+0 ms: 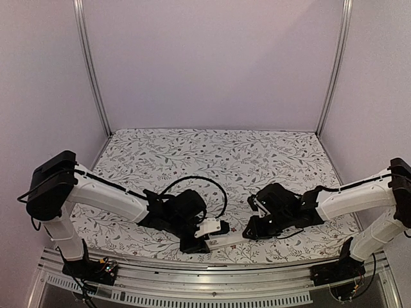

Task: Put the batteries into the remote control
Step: Load the battery cover onto the remote control without the battery cover.

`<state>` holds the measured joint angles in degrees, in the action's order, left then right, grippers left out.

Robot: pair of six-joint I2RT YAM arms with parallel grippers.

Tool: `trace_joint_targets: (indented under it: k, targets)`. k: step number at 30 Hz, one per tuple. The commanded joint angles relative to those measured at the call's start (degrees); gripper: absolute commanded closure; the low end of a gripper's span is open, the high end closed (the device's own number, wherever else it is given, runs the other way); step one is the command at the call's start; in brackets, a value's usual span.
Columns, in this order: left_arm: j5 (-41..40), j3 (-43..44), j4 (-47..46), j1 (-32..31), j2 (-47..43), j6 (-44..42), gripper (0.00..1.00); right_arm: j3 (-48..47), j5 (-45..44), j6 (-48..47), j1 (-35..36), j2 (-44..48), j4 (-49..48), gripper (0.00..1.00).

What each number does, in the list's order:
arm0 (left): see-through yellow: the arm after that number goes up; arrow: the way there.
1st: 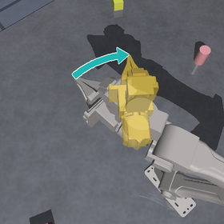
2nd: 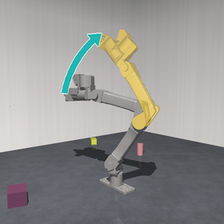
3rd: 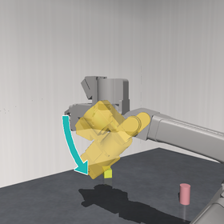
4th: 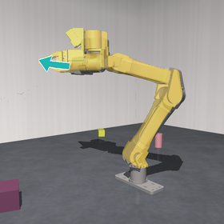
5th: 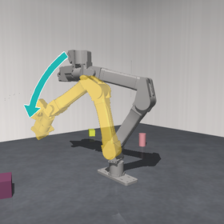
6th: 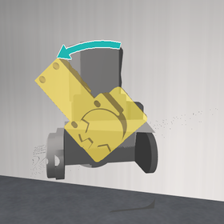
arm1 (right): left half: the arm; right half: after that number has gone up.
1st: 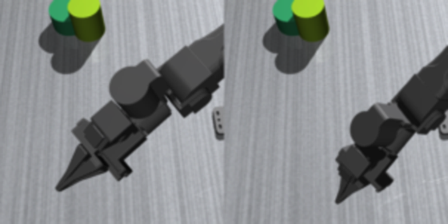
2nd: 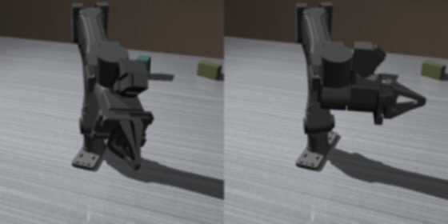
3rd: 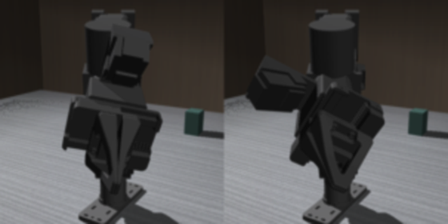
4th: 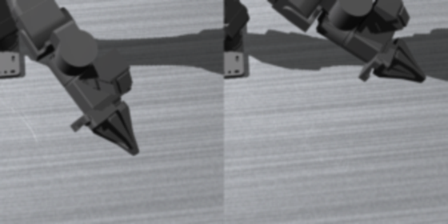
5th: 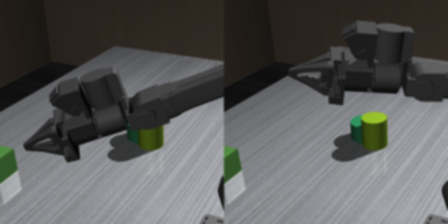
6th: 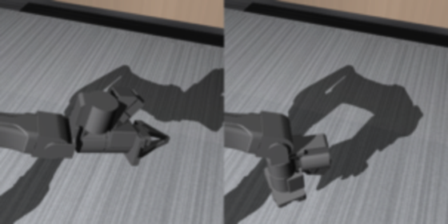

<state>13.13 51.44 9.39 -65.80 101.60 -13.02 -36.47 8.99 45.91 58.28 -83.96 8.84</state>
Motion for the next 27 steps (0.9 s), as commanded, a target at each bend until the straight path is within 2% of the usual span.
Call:
trace_joint_targets:
  k: [1,5,14,27]
  targets:
    - [0.50,1.45,1.54,0.74,1.29,0.51,0.57,-3.24,-4.72,0.45,1.77,-2.14,3.49,0.83]
    - [0.50,2.06,2.23,0.65,1.87,0.54,0.62,-4.48,-6.83,1.46,3.15,-3.90,5.79,0.83]
    - [0.41,1.87,1.95,0.60,1.89,1.02,0.73,-6.87,-6.59,3.22,6.04,-7.36,3.78,0.78]
    - [0.41,1.91,2.06,0.63,1.93,1.11,0.77,-6.29,-10.41,2.99,4.23,-3.35,9.75,0.49]
